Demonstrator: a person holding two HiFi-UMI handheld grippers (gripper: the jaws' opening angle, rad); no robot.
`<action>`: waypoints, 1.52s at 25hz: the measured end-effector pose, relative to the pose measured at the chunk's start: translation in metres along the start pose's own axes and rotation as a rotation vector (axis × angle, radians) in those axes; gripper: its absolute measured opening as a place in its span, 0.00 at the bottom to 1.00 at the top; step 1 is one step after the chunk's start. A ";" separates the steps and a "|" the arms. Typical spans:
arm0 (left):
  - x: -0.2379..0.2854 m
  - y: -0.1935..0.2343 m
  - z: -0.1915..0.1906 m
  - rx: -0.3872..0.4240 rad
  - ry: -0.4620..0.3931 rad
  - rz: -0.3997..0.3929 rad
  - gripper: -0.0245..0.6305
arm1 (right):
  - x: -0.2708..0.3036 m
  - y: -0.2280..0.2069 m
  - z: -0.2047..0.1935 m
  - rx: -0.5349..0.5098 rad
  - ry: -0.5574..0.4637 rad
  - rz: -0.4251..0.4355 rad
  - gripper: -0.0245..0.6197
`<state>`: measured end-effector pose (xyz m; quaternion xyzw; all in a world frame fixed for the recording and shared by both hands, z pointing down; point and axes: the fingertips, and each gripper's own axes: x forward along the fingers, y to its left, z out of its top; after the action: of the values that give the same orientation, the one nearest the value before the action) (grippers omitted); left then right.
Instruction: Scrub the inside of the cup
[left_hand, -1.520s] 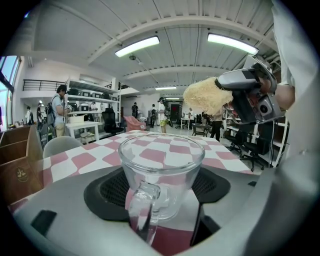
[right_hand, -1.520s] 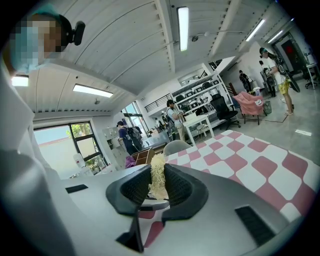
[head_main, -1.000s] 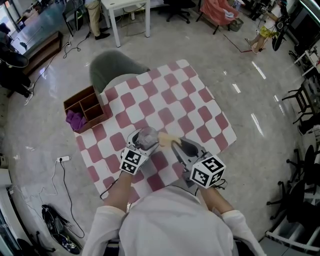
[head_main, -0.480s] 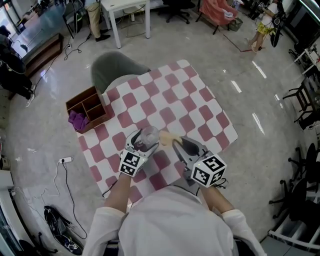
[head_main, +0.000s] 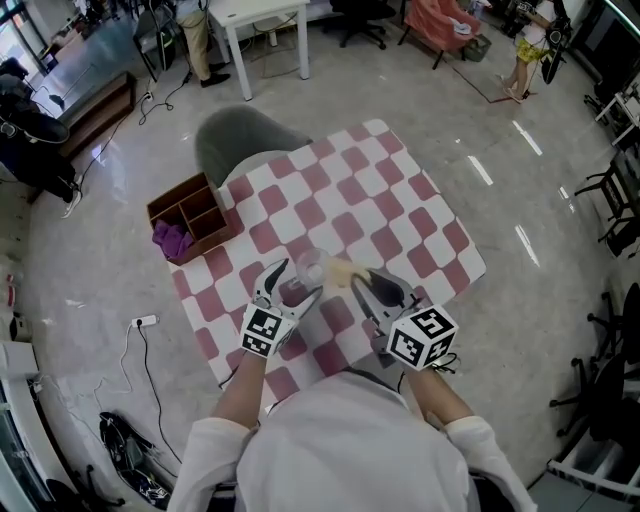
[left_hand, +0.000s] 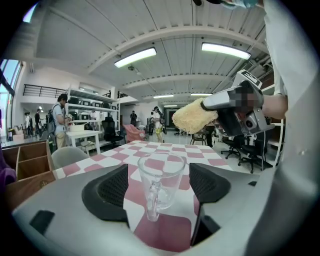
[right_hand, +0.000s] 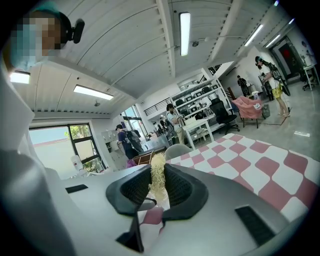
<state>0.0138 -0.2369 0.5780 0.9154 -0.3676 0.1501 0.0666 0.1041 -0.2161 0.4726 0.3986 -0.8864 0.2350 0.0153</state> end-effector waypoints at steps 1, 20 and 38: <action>-0.004 -0.001 0.002 0.003 -0.003 -0.002 0.60 | 0.000 0.001 0.000 0.000 -0.003 -0.004 0.17; -0.070 -0.018 0.050 0.032 -0.107 -0.050 0.60 | -0.016 0.030 -0.004 -0.001 -0.078 -0.105 0.17; -0.126 -0.028 0.067 0.079 -0.196 -0.032 0.19 | -0.036 0.057 -0.021 -0.015 -0.118 -0.212 0.17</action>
<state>-0.0380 -0.1504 0.4735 0.9333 -0.3516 0.0729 -0.0035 0.0842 -0.1493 0.4607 0.5030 -0.8404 0.2015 -0.0089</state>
